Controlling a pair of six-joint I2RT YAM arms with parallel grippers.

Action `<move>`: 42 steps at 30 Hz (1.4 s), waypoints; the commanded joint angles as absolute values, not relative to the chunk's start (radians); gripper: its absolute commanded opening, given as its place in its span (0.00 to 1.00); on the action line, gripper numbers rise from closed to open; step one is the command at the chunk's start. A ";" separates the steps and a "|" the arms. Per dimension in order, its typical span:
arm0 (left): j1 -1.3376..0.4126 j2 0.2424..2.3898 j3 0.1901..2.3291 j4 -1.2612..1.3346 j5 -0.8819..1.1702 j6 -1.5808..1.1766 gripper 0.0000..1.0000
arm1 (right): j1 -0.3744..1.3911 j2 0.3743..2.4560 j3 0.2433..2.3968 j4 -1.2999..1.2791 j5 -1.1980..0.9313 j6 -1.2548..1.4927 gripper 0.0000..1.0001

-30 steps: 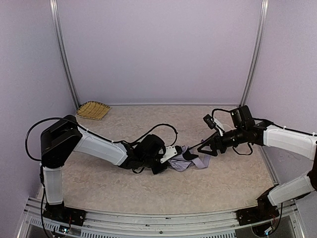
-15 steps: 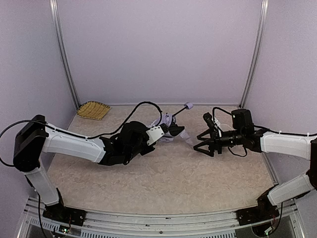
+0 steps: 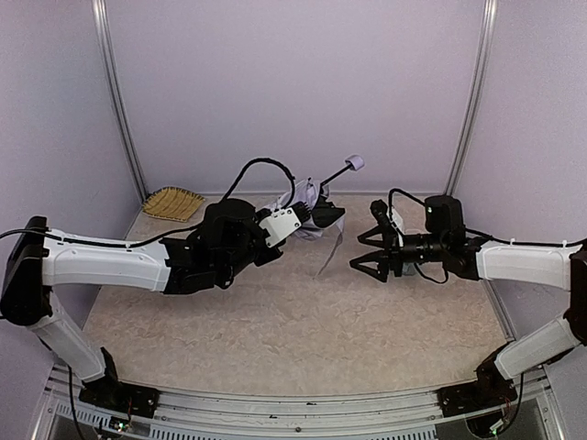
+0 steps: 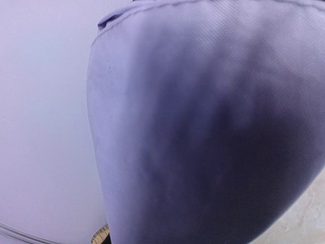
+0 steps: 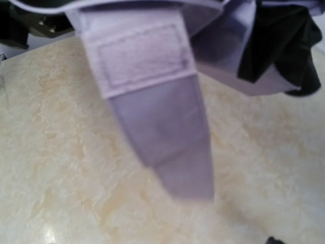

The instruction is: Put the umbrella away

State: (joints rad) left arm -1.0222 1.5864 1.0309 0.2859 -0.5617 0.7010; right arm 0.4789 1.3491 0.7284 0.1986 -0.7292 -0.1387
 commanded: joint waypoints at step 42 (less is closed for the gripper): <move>-0.819 1.585 1.451 0.255 -0.238 0.506 0.00 | 0.920 1.314 0.652 0.343 -0.664 -0.085 0.00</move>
State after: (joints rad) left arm -0.8272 1.6035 1.2934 0.1490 -0.2817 0.5877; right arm 0.9028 1.2617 0.7353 0.3355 -0.7242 -0.1116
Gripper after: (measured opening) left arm 0.301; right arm 0.009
